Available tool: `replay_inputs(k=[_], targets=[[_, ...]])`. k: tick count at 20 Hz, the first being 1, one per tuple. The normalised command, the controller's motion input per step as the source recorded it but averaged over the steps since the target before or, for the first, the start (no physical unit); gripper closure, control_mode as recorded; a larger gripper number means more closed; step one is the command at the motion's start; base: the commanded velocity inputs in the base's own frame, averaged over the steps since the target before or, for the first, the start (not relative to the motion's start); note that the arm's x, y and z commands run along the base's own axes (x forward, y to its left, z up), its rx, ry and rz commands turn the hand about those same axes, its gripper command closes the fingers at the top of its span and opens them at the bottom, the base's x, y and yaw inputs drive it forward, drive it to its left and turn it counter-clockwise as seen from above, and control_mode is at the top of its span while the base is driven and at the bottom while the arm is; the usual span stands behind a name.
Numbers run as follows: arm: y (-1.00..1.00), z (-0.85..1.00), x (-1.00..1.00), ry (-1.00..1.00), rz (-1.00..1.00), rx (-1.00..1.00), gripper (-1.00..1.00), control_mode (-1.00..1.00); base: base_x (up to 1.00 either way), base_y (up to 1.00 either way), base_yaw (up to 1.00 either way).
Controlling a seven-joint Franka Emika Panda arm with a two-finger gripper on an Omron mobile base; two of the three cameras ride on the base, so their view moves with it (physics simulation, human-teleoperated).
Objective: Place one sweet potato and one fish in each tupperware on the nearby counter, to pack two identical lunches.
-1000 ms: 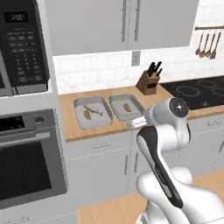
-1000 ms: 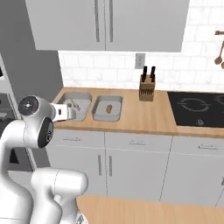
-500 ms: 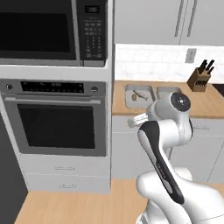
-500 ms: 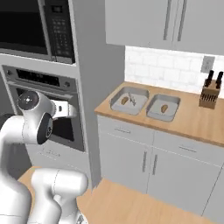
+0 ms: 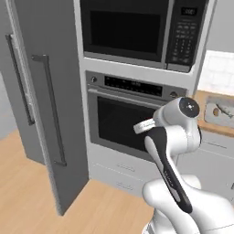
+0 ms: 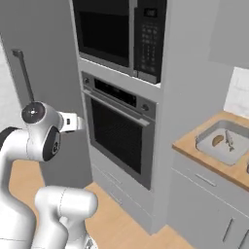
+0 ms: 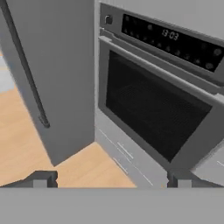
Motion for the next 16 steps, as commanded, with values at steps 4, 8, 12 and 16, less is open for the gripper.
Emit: replay_inputs(k=[4,8,12,16], targets=[[0.0,0.0,0.0,0.0,0.0,0.0,-1.0,1.0,-0.51,1.0,0.58],[0.0,0.0,0.0,0.0,0.0,0.0,-1.0,1.0,-0.46,1.0,0.52],[0.0,0.0,0.0,0.0,0.0,0.0,-1.0,1.0,-0.49,1.0,0.58],[0.0,0.0,0.0,0.0,0.0,0.0,-1.0,1.0,-0.34,1.0,0.55]])
